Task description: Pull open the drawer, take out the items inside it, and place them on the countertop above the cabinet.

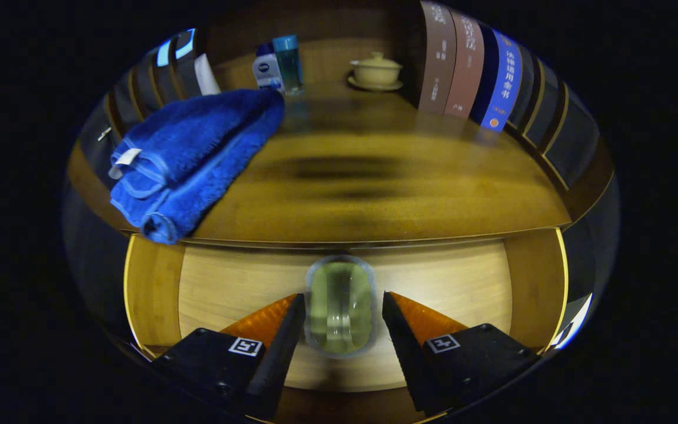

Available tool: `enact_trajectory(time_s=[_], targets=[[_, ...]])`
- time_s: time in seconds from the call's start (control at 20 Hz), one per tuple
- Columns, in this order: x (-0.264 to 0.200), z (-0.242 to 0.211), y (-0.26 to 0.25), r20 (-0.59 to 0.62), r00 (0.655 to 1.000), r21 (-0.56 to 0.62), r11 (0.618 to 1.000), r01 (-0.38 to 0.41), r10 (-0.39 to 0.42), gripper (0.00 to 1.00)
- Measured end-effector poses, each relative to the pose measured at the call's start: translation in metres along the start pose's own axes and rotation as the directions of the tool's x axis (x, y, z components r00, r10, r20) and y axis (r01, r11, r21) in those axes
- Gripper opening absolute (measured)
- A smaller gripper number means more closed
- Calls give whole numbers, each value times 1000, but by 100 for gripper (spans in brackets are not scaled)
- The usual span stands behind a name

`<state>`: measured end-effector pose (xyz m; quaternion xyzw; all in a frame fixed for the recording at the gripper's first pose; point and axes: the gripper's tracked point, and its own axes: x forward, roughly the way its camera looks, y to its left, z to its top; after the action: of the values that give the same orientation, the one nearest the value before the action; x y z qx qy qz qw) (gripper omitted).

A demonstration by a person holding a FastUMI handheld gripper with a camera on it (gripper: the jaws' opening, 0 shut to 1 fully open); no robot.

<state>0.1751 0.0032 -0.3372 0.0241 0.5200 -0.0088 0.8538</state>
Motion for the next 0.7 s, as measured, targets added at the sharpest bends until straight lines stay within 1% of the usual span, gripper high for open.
enact_trajectory(time_s=[0.15, 0.2, 0.3, 0.35, 0.45, 0.5, 0.6, 0.65, 0.7], targets=[[7, 7, 2, -2, 1000, -27, 1000, 2, -2, 66], [11, 1, 1, -26, 1000, -39, 999, 9, -10, 62], [17, -6, 3, -74, 997, -51, 999, 6, -9, 63], [20, -4, 4, -73, 997, -45, 999, 6, -9, 62], [29, -7, -3, -77, 997, -51, 998, 27, -31, 42], [19, -3, 2, -83, 996, -51, 999, 14, -18, 32], [25, -2, 1, -67, 998, -57, 998, 19, -23, 31], [16, -7, 2, -82, 997, -48, 999, 3, -7, 31], [15, 1, 2, -62, 998, -48, 999, 6, -9, 13]])
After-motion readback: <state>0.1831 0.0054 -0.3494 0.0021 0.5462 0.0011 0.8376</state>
